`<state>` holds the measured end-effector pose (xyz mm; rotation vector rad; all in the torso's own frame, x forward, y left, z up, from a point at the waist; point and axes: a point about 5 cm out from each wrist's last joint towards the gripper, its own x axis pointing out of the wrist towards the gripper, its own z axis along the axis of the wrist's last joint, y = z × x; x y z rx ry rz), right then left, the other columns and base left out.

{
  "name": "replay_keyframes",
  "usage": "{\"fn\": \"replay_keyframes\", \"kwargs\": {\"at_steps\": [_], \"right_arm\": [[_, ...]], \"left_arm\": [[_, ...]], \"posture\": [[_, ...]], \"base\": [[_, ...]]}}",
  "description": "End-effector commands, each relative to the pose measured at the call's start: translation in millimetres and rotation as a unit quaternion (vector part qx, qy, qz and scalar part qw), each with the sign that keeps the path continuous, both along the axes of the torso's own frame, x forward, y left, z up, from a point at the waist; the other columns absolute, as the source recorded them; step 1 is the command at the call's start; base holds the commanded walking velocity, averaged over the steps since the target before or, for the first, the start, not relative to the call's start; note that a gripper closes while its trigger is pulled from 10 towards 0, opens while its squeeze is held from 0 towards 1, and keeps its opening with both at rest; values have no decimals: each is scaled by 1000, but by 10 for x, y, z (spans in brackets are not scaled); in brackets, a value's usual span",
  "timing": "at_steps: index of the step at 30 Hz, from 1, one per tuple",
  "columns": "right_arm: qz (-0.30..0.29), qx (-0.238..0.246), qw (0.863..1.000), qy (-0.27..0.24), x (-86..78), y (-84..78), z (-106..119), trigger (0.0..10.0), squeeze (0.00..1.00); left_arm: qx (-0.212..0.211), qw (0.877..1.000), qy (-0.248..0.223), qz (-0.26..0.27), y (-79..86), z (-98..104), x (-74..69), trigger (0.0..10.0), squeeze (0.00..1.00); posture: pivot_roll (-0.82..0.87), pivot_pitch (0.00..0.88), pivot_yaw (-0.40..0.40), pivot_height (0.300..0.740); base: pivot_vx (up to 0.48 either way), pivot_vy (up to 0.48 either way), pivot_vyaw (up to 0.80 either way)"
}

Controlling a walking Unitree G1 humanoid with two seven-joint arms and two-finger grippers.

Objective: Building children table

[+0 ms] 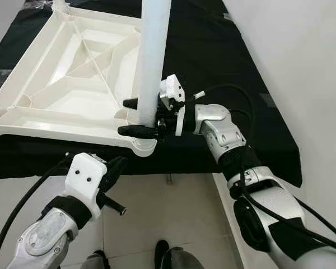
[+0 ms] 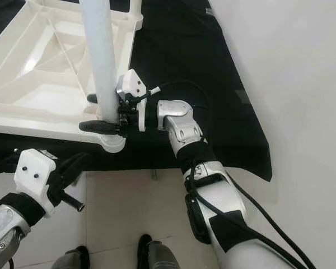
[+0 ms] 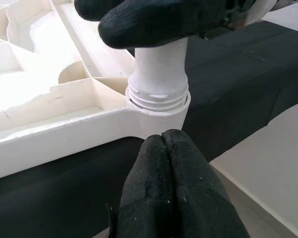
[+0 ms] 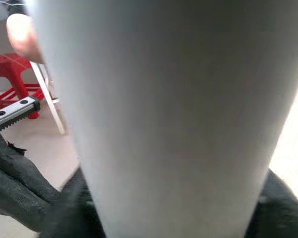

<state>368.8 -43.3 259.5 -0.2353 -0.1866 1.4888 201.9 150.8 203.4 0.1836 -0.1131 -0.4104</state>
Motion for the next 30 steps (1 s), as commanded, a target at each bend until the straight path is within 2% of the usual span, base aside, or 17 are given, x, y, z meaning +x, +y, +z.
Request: {"fn": "replay_keyframes", "kwargs": {"at_steps": [1,7,12,14,16,18,19,20,21,22,23,24,25,26,27,30], "right_arm": [[12,-8,1000,-1,5,-10,-6,0,0],[16,-14,1000,5,28,-55,-17,0,0],[-36,-6,999,8,93,-166,-71,0,0],[-91,-8,996,-6,131,-250,-155,0,0],[-183,-13,983,4,184,-347,-338,0,0],[-300,-24,954,16,222,-410,-564,0,0],[-410,8,911,50,202,-435,-716,0,0],[-487,27,870,76,164,-491,-818,0,0],[-532,38,841,93,129,-539,-877,0,0],[-516,36,852,87,-30,-414,-942,0,0],[-488,33,869,76,-145,-304,-958,0,0],[-470,32,880,70,-226,-233,-963,0,0],[-456,33,887,68,-240,-167,-960,0,0],[-456,33,887,68,-240,-167,-960,0,0],[-443,41,893,65,-167,-61,-908,0,0],[-437,48,896,63,-141,11,-863,0,0]], "left_arm": [[9,1000,5,-4,-12,-12,-57,10000,0],[9,1000,8,-5,-8,-15,-72,10000,0],[10,1000,10,-5,-1,-17,-80,10000,0],[9,1000,9,-4,6,-10,-84,10000,0],[10,1000,11,-3,28,-12,-90,10000,0],[12,1000,15,-4,43,-24,-100,10000,0],[10,1000,18,-5,51,-24,-107,10000,0],[8,1000,20,-5,57,-24,-112,10000,0],[7,1000,20,-6,60,-23,-114,10000,0],[7,1000,22,-5,71,-29,-112,10000,0],[8,1000,24,-5,79,-34,-109,10000,0],[9,1000,24,-4,85,-37,-107,10000,0],[9,1000,25,-5,81,-43,-100,10000,0],[9,1000,25,-5,81,-43,-100,10000,0],[8,1000,25,-7,62,-45,-86,10000,0],[9,1000,24,-9,48,-42,-78,10000,0]], "posture": [[194,292,-189,740],[195,293,-186,740],[187,295,-183,740],[183,305,-182,740],[174,309,-172,740],[161,311,-165,740],[147,322,-156,740],[147,322,-156,740],[147,322,-156,740],[134,330,-140,740],[129,328,-138,740],[129,328,-138,740],[120,313,-126,740],[120,313,-126,740],[130,311,-131,740],[130,311,-131,740]], "base": [[0,0,0],[0,0,0],[0,0,0],[0,0,0],[0,0,0],[0,0,0],[0,0,0],[0,0,0],[0,0,0],[0,0,0],[0,0,0],[0,0,0],[0,0,0],[0,0,0],[0,0,0],[0,0,0]]}}
